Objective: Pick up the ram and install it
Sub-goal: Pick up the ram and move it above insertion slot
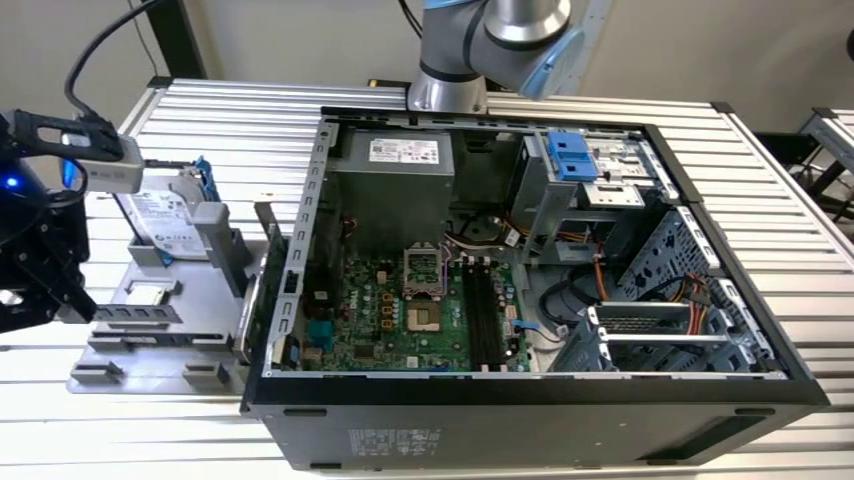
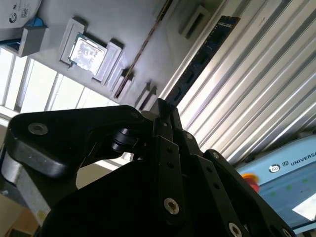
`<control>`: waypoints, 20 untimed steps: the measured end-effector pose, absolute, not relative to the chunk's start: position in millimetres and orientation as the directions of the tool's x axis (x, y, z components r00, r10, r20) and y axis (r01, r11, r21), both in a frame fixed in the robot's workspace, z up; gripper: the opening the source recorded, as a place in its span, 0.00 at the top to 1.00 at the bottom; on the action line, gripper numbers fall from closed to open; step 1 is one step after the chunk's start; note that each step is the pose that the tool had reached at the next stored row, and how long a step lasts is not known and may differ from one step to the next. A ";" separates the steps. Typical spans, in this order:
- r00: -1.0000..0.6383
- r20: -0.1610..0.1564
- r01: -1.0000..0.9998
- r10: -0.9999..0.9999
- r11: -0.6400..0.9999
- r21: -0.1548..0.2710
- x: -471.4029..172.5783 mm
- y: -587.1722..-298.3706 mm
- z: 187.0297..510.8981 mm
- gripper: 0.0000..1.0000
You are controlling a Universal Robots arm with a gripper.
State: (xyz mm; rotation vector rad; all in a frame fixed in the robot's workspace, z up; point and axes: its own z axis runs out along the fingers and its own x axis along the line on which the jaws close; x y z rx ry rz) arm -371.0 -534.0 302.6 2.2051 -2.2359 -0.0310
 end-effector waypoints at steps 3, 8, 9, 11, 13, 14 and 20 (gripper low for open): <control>-0.014 -0.014 -1.000 -1.000 0.014 0.015 -371.0 -534.0 307.6 1.00; -0.014 -0.016 -1.000 -1.000 0.014 0.015 -371.0 -534.0 315.8 1.00; -0.014 -0.016 -1.000 -1.000 0.014 0.015 -371.0 -534.0 317.4 1.00; -0.014 -0.017 -1.000 -1.000 0.014 0.015 -371.0 -534.0 320.5 1.00; -0.014 -0.018 -1.000 -1.000 0.014 0.015 -371.0 -534.0 323.6 1.00; -0.014 -0.018 -1.000 -1.000 0.014 0.015 -371.0 -534.0 325.3 1.00; -0.014 -0.021 -1.000 -1.000 0.014 0.015 -371.0 -534.0 334.0 1.00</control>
